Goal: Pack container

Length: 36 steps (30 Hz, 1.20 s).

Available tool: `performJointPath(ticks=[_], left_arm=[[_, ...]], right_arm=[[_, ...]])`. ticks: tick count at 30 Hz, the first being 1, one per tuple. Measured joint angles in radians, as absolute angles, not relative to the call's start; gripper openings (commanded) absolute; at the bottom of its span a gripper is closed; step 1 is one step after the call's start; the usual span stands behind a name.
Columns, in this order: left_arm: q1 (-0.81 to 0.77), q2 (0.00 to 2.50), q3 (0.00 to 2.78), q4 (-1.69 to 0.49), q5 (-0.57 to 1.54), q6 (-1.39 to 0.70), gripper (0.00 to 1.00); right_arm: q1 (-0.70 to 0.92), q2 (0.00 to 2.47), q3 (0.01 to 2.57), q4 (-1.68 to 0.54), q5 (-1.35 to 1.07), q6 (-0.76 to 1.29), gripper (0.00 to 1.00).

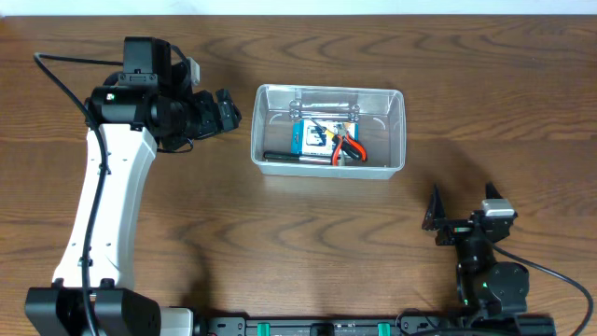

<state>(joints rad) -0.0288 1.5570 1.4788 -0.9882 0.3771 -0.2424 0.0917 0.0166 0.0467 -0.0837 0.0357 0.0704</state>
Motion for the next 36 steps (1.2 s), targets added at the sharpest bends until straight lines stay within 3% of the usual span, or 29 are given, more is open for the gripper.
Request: performJointPath(ticks=[36], left_arm=[[-0.029, 1.557, 1.479, -0.988, 0.377, -0.242, 0.98]], right_arm=[[0.092, 0.017, 0.009, -0.068, 0.029, -0.020, 0.99]])
